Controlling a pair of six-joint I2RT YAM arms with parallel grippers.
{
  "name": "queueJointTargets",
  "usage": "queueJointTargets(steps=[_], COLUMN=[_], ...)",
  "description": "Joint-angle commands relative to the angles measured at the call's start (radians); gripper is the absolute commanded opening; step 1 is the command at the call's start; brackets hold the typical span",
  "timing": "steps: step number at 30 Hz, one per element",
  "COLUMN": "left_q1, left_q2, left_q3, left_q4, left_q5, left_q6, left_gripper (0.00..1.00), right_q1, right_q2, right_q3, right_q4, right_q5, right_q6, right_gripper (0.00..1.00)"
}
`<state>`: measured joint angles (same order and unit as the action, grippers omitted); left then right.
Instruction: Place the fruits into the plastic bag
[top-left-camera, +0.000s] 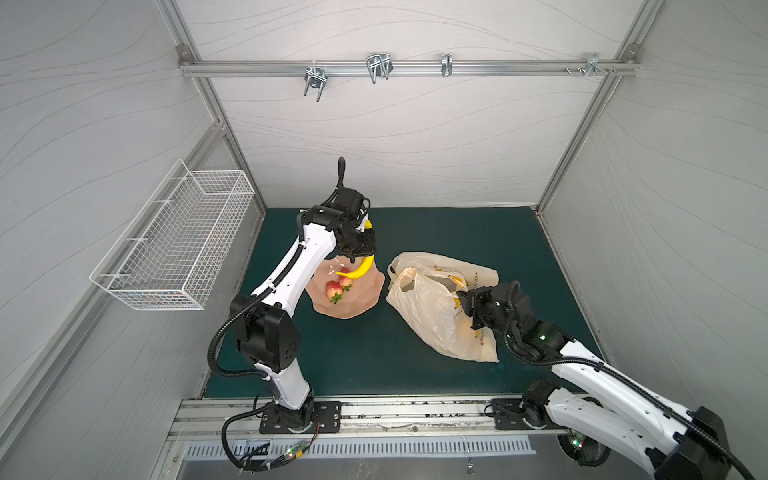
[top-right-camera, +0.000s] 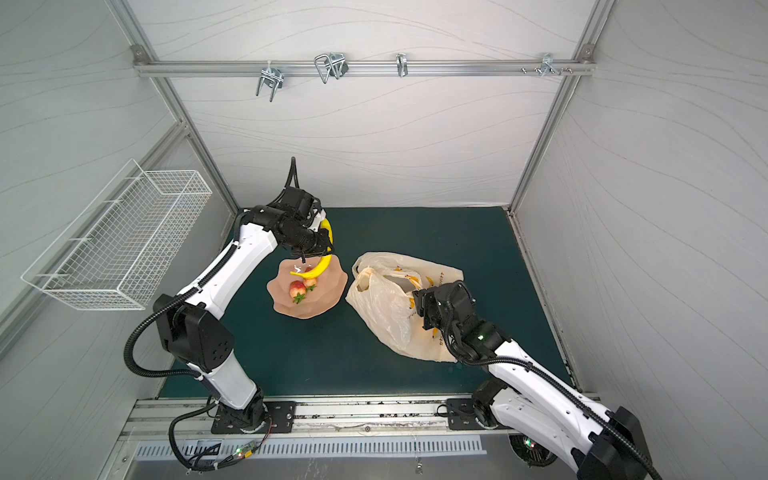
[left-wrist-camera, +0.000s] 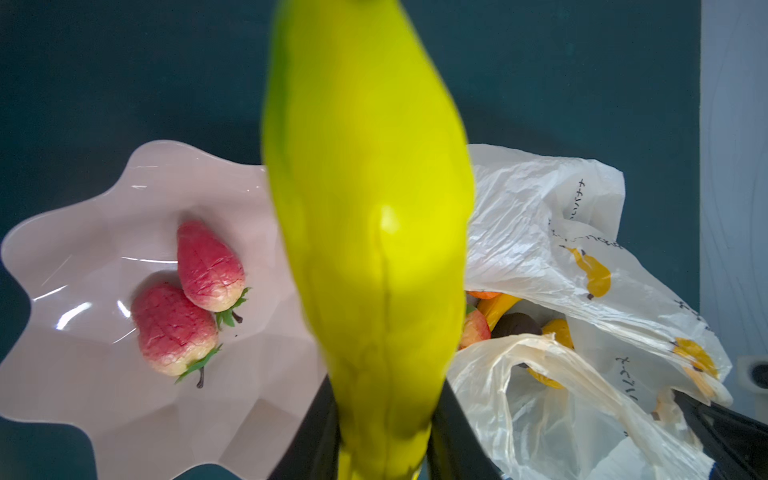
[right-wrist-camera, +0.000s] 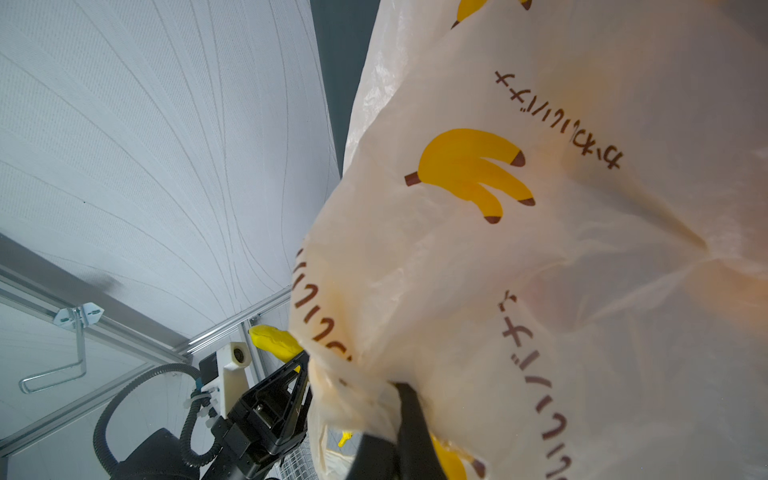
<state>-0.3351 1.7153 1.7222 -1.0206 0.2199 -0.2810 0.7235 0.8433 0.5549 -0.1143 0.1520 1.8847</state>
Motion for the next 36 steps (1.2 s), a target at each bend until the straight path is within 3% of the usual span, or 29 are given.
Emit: queueJointTargets(steps=[1, 13, 26, 31, 36], left_q1=[-0.025, -0.143, -0.198, -0.198, -0.221], left_q2=[-0.014, -0.023, -0.021, -0.004, -0.033], left_q3=[0.042, -0.029, -0.029, 0.033, 0.016], left_q4=[0.062, 0.32, 0.415, 0.38, 0.333], left_q5=[0.044, 0.123, -0.018, -0.025, -0.006], left_q6=[-0.043, -0.221, -0.331, -0.351, -0.352], left_gripper=[0.0, 0.0, 0.0, 0.0, 0.0], right_q1=[0.006, 0.017, 0.018, -0.005, -0.096], right_q2=[-0.004, -0.026, -0.07, -0.122, -0.126], right_q3=[0.028, 0.018, -0.032, -0.052, 0.012], right_q4=[-0.007, -0.017, 0.003, 0.04, 0.052], right_q5=[-0.014, -0.002, -0.056, -0.074, -0.173], right_q6=[0.056, 0.061, 0.001, -0.142, -0.415], right_gripper=[0.0, 0.0, 0.0, 0.0, 0.0])
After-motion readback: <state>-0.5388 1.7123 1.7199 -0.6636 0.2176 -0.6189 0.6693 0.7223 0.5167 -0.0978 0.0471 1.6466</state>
